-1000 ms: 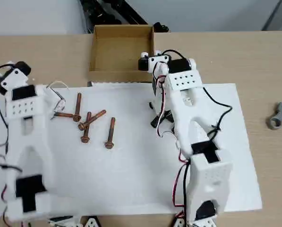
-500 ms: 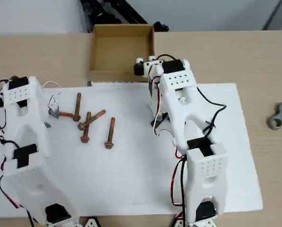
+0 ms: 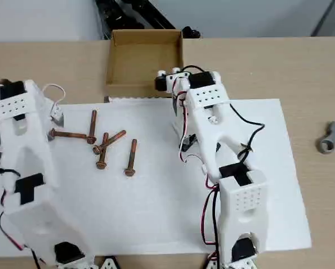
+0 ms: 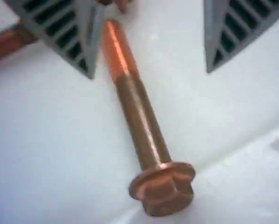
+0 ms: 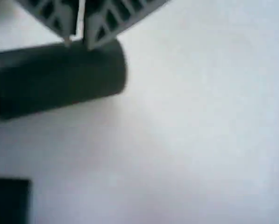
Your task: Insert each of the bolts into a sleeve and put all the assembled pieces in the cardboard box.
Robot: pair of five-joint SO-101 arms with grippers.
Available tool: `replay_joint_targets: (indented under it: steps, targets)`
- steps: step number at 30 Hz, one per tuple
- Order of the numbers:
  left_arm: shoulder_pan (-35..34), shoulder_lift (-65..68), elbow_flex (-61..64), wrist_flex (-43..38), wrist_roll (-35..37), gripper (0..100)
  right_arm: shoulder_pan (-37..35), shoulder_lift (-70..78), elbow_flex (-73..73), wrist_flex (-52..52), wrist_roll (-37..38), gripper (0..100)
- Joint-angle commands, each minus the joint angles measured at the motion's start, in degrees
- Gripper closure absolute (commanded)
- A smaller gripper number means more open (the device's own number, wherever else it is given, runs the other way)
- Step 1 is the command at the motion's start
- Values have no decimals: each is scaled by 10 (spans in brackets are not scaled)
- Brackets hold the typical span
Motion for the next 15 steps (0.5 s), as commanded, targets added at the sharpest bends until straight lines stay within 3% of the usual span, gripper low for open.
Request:
replay_joint_targets:
  steps: [1, 8, 15]
  targets:
    - [2, -33, -22, 5, 52, 825, -8, -5, -26, -2, 0, 994]
    - [2, 40, -22, 5, 67, 816, -9, -4, -26, -9, 0, 994]
    - [-1, 135, -22, -65, 85, 819, -8, -4, -26, -13, 0, 994]
